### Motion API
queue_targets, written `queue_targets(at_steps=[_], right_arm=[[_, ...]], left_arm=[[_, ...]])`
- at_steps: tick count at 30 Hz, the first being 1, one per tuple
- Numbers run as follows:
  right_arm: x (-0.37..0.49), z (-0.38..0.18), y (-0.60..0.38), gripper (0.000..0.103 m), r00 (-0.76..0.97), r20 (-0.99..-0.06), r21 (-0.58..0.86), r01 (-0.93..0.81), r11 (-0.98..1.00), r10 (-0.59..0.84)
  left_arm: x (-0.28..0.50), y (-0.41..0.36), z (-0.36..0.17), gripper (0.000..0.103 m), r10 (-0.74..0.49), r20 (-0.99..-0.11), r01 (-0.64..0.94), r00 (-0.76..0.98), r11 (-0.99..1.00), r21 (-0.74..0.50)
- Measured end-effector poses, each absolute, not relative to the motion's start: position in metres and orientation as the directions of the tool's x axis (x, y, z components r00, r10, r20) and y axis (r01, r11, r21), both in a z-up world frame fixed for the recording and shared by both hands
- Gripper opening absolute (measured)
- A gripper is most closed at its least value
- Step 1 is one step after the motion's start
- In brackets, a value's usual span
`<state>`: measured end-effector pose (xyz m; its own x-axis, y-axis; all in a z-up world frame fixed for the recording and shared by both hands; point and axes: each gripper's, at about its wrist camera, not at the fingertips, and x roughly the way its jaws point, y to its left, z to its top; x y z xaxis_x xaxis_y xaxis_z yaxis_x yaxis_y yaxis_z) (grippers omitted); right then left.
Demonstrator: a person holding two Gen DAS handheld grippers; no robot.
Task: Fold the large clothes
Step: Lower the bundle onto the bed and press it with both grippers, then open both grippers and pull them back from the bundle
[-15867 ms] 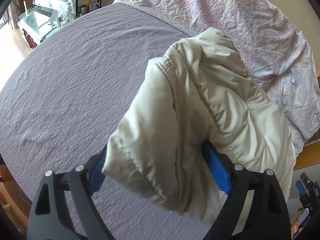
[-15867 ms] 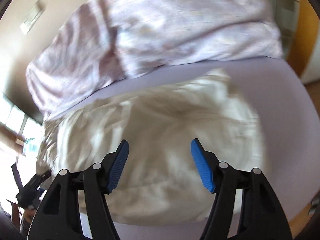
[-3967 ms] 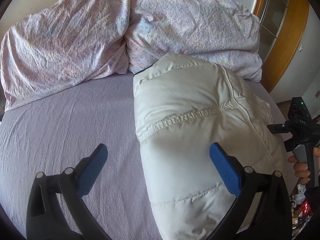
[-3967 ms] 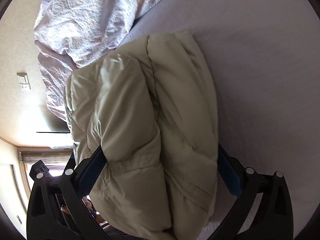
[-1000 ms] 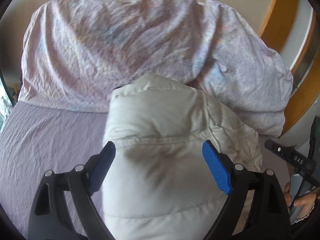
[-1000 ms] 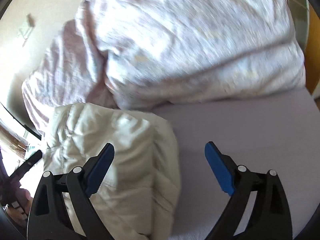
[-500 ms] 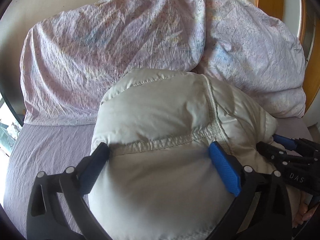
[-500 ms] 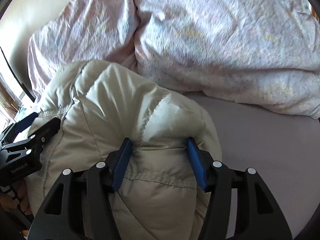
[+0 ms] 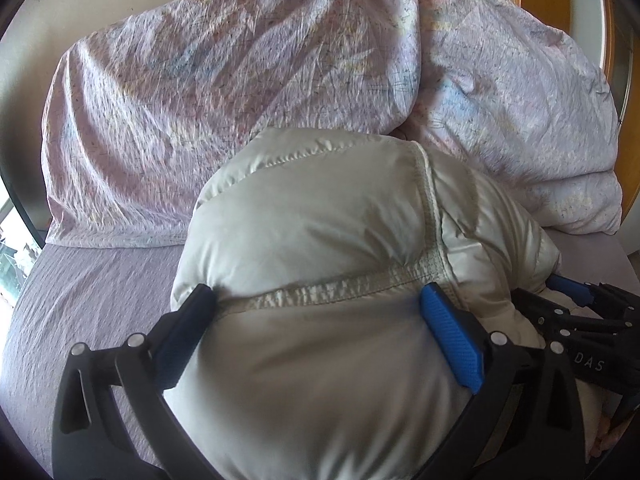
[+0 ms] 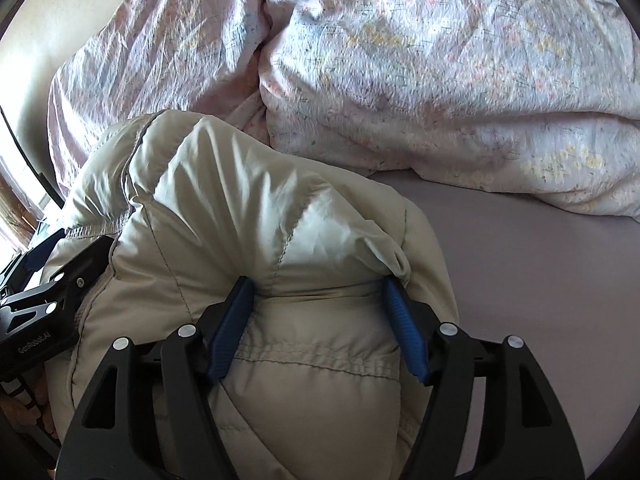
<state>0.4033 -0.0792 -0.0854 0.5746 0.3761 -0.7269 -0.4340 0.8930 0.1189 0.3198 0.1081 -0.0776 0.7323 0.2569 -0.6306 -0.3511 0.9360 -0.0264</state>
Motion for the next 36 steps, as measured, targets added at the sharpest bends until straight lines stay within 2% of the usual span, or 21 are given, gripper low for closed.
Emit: queue_targets(at_steps=[21,24,26,30,33,36], right_arm=[[0.398,-0.101,-0.075,0.070,0.627,-0.682,0.113,-0.418,0.901,0.376],[0.401,-0.099,-0.073,0.075,0.615,-0.701,0.106,-0.412,0.905,0.362],[0.407,-0.095,-0.074,0.093,0.591,-0.747,0.083,-0.370,0.925,0.304],[0.413,-0.079,-0.082,0.094,0.500,-0.825,0.115,-0.307,0.945,0.262],[0.394,-0.058,-0.084,0.094,0.529,-0.819,0.052,-0.320,0.946,0.224],[0.372,-0.042,-0.088,0.100,0.563,-0.804,-0.005,-0.329,0.944,0.191]], left_arm=[[0.321,0.109,-0.085,0.101,0.277,-0.608,-0.358,0.744,0.934,-0.014],[0.321,0.108,-0.084,0.101,0.277,-0.613,-0.355,0.740,0.935,-0.005],[0.319,0.107,-0.081,0.101,0.279,-0.620,-0.349,0.733,0.937,0.009],[0.305,0.106,-0.067,0.101,0.266,-0.644,-0.330,0.717,0.944,0.023],[0.280,0.108,-0.054,0.101,0.253,-0.646,-0.331,0.720,0.944,0.001],[0.255,0.107,-0.043,0.101,0.247,-0.636,-0.325,0.731,0.946,-0.006]])
